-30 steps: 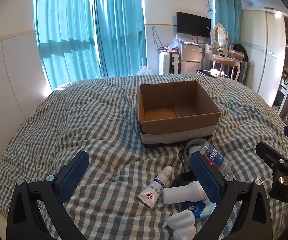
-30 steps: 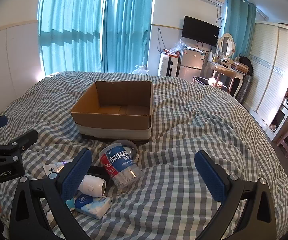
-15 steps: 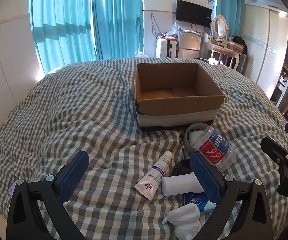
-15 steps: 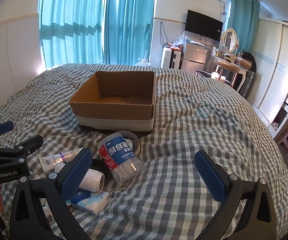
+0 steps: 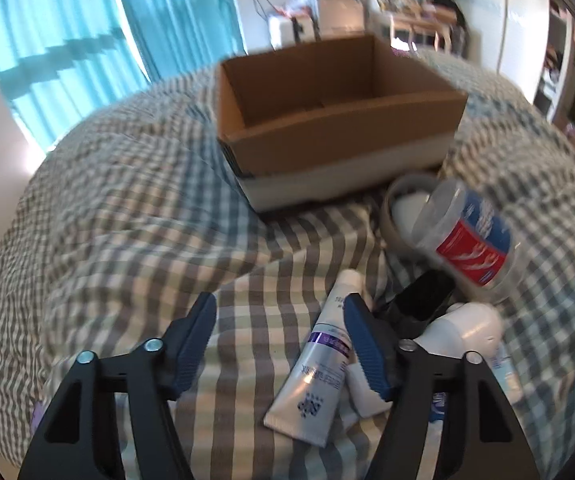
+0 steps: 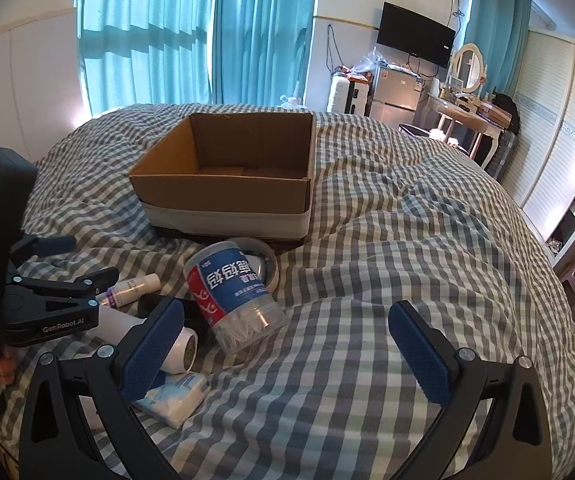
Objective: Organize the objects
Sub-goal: 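Grasp the white toothpaste tube with left tool while right tool grasps the floss canister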
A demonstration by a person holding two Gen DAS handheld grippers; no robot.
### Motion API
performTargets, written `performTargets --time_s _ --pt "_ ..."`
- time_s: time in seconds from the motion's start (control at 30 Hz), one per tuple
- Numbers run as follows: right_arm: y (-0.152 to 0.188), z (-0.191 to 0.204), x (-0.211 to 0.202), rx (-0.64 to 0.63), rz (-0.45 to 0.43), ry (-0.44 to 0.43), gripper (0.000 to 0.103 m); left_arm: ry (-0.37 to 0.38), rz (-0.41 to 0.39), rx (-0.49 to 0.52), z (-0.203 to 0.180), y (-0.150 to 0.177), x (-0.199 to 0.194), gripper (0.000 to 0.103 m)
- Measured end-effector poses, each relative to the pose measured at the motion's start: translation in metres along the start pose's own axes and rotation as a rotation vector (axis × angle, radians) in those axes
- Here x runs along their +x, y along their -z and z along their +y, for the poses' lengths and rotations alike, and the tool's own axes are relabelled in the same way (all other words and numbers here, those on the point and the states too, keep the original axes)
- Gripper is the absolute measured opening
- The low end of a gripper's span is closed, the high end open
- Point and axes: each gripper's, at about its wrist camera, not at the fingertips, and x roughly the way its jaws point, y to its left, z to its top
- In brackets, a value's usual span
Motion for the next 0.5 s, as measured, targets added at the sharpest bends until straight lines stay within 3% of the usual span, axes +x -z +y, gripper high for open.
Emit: performTargets --time_s 0.13,0.4,0.43,0.47,0.5 --pt "-0.009 -0.002 0.011 -0.010 0.007 0.001 0.103 0.066 0.042 0.047 -0.007 0.008 0.012 0.065" --pt "-0.019 0.009 0.052 -0.079 0.088 -0.035 0.103 0.107 0.118 0.114 -0.023 0.013 0.032 0.065" --pt "-0.019 0.010 0.059 -0.083 0.102 -0.041 0.103 0.117 0.120 0.111 -0.021 0.012 0.033 0.054" --pt "-0.020 0.011 0.062 -0.087 0.109 -0.043 0.103 0.113 0.118 0.104 -0.020 0.012 0.034 0.035" --pt "-0.021 0.012 0.067 -0.093 0.117 -0.044 0.103 0.091 0.122 0.091 -0.018 0.012 0.035 0.031"
